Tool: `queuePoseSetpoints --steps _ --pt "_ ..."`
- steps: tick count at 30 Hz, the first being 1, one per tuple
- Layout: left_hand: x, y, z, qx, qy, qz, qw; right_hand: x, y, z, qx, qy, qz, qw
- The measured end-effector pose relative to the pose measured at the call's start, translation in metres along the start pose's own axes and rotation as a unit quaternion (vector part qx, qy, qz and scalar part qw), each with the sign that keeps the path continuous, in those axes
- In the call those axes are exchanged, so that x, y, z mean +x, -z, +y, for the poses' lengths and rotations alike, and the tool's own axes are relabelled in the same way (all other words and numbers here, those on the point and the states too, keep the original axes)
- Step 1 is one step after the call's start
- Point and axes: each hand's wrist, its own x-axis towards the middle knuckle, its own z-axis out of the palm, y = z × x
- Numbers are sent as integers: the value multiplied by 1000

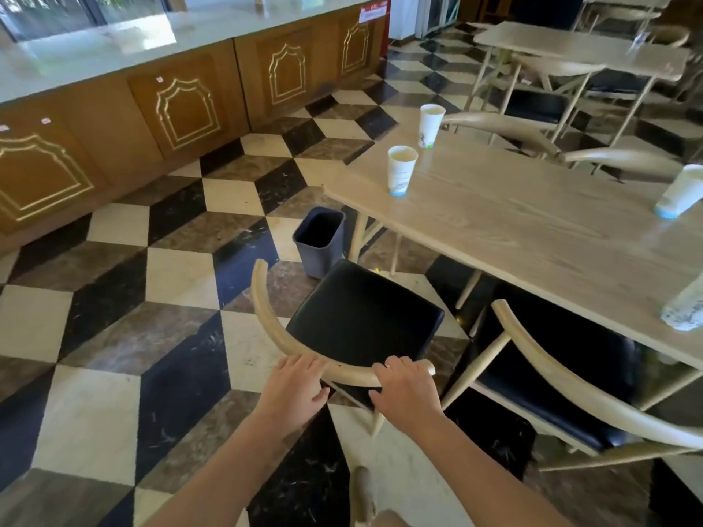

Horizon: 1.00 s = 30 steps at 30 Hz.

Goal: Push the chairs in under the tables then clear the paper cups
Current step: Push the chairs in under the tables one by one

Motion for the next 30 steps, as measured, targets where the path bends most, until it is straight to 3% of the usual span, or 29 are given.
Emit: queuePoseSetpoints --steps 12,20,30 --pt "60 -6 -82 46 -41 -99 993 71 -35 -27 19 -2 -58 998" --pt "94 -13 -152 64 -118 -189 973 84 -53 -49 31 -99 -122 987" --pt "123 -20 -194 6 -178 -220 959 92 -54 -73 32 -207 -100 973"
